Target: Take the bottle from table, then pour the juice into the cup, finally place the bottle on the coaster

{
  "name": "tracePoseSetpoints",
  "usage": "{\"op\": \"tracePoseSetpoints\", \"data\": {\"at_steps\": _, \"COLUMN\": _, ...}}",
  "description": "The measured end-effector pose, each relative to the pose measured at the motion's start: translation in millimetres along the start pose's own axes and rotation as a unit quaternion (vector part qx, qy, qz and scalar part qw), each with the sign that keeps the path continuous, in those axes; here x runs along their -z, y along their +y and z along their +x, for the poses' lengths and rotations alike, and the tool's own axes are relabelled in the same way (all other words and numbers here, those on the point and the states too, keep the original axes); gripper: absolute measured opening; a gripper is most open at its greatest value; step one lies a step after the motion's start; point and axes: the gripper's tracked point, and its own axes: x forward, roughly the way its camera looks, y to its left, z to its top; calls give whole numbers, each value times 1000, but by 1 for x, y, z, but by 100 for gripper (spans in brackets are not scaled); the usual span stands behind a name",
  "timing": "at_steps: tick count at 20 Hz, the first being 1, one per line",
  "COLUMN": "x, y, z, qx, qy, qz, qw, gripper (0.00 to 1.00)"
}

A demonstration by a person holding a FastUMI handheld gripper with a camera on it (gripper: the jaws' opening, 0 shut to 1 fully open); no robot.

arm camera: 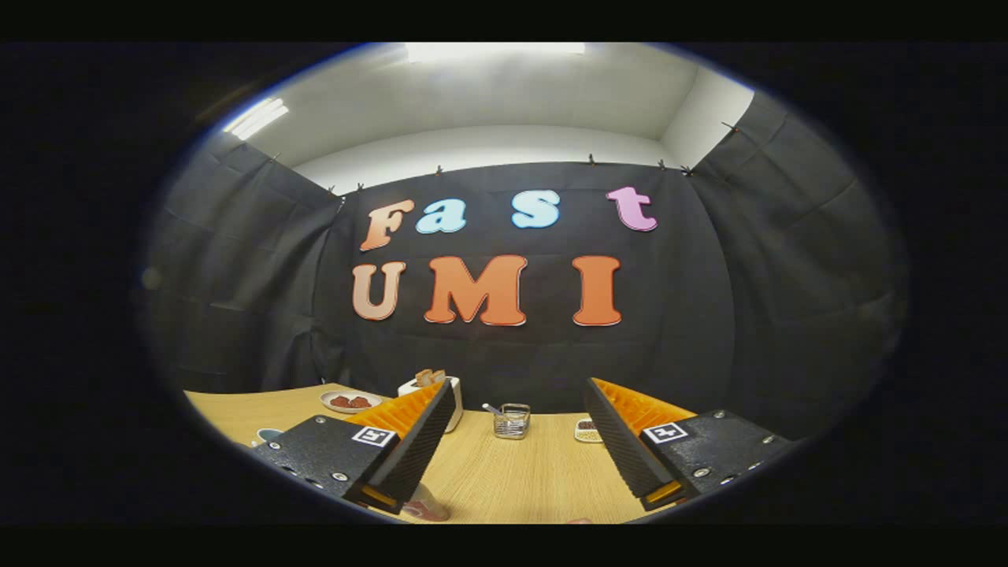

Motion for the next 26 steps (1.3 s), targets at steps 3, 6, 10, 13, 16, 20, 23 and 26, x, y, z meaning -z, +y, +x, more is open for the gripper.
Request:
{"op": "tracePoseSetpoints", "data": {"at_steps": 3, "x": -4, "y": 0, "z": -1, "qx": -1, "qy": -4, "qz": 6, "qw": 1000, "gripper": 98}}
{"op": "tracePoseSetpoints", "data": {"at_steps": 6, "x": -5, "y": 1, "z": -3, "qx": 1, "qy": -14, "qz": 9, "qw": 1000, "gripper": 98}}
{"op": "tracePoseSetpoints", "data": {"at_steps": 10, "x": -4, "y": 15, "z": -9, "qx": -9, "qy": -22, "qz": -5, "qw": 1000, "gripper": 98}}
{"op": "tracePoseSetpoints", "data": {"at_steps": 13, "x": 2, "y": 23, "z": -15, "qx": -12, "qy": -24, "qz": -20, "qw": 999, "gripper": 98}}
{"op": "tracePoseSetpoints", "data": {"at_steps": 16, "x": 25, "y": 36, "z": -21, "qx": -26, "qy": -5, "qz": -20, "qw": 999, "gripper": 98}}
{"op": "tracePoseSetpoints", "data": {"at_steps": 20, "x": 49, "y": 54, "z": -28, "qx": -58, "qy": 16, "qz": 17, "qw": 998, "gripper": 98}}
{"op": "tracePoseSetpoints", "data": {"at_steps": 23, "x": 68, "y": 68, "z": -33, "qx": -84, "qy": 33, "qz": 43, "qw": 995, "gripper": 98}}
{"op": "tracePoseSetpoints", "data": {"at_steps": 26, "x": 80, "y": 77, "z": -38, "qx": -102, "qy": 47, "qz": 40, "qw": 993, "gripper": 98}}
